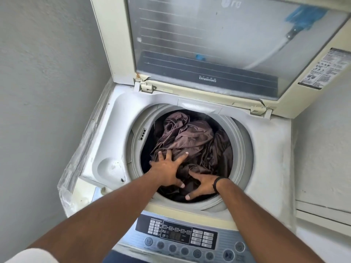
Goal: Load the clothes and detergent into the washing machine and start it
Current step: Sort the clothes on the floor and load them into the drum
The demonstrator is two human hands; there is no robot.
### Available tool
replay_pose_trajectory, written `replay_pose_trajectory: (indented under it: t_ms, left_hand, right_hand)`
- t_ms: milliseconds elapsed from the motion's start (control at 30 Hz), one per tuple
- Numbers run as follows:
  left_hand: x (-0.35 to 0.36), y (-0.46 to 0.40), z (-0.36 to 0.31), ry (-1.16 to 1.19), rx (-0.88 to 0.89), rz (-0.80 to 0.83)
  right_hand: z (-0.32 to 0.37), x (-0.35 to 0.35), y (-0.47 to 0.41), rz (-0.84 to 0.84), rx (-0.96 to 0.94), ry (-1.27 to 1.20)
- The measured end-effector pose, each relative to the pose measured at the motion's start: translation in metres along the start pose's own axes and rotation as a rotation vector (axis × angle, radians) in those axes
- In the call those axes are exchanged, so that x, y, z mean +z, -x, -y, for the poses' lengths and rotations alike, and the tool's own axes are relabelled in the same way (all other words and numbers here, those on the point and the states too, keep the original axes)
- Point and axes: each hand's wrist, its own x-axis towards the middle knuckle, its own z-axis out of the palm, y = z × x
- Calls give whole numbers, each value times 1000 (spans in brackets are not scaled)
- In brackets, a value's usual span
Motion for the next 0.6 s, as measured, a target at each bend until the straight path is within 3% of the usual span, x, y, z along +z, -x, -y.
replay_pose_trajectory:
  t_ms: [200,300,600]
  left_hand:
    - [-18,21,2,40,90,-238]
    - [-28,46,-10,116,173,-254]
    - [8,137,-40,449,284,-356]
  right_hand:
    - [13,-20,41,-344,-91,-260]
    - [16,-15,84,-512,-159,-404]
    - [17,94,156,-941,-71,-84]
